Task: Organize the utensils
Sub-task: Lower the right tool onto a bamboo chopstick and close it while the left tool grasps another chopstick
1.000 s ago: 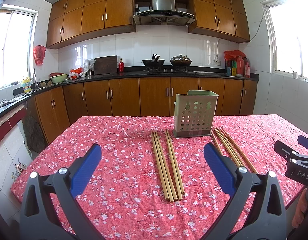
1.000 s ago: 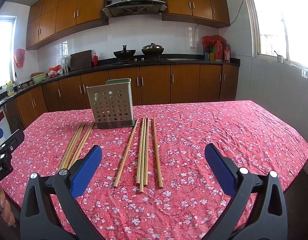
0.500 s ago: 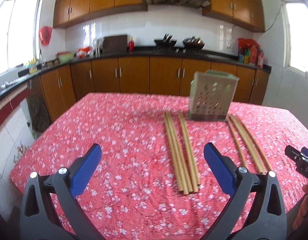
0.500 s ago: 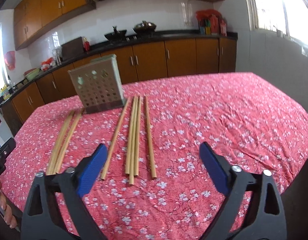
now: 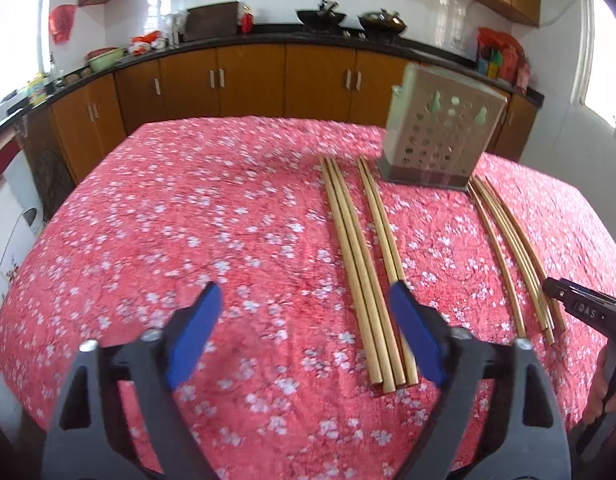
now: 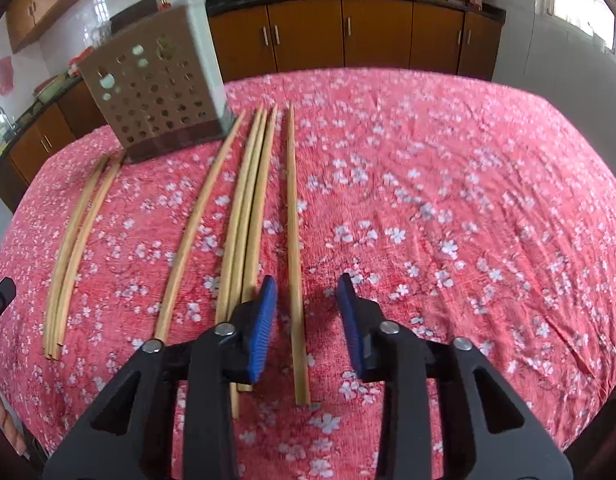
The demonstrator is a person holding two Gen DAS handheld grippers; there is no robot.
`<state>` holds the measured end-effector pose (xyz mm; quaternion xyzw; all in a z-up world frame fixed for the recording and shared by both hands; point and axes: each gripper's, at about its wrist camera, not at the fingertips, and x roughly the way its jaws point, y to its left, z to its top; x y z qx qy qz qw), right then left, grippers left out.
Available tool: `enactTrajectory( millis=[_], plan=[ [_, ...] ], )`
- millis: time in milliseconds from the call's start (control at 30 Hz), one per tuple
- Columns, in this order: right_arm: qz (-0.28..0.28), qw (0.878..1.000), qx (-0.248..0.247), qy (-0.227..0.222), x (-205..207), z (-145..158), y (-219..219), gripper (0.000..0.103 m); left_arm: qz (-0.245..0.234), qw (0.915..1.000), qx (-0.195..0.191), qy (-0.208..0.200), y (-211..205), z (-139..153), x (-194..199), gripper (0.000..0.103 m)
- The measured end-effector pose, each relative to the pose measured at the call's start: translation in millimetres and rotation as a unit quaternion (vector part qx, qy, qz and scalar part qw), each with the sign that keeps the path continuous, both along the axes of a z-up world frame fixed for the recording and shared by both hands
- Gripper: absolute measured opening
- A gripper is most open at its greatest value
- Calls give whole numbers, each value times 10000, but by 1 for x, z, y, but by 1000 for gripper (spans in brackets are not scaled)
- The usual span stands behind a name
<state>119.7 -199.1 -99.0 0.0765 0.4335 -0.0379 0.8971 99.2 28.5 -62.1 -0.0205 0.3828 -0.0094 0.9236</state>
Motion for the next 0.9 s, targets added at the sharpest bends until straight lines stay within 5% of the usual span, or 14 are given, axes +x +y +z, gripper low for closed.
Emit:
enactTrajectory(
  millis=[267,500,667,767,900],
  plan=[
    [25,9999,-162,10,2,-3,-5,25,-433,9971,58,629,-13,-20,34,42],
    [49,9995,-305,0,18,-6,-5,25,-351,9960,100,815,-8,-27,48,40],
    [128,9992,-375,-34,22,-7,-2,25,-465,9954,380,747,-17,-28,55,25],
    [141,9991,-382,-68,28,-7,-5,11,-331,9958,444,735,-10,-29,70,14],
    [-164,9990,-407,-90,45,-8,-26,8,-93,9969,372,680,11,-30,90,14]
  ],
)
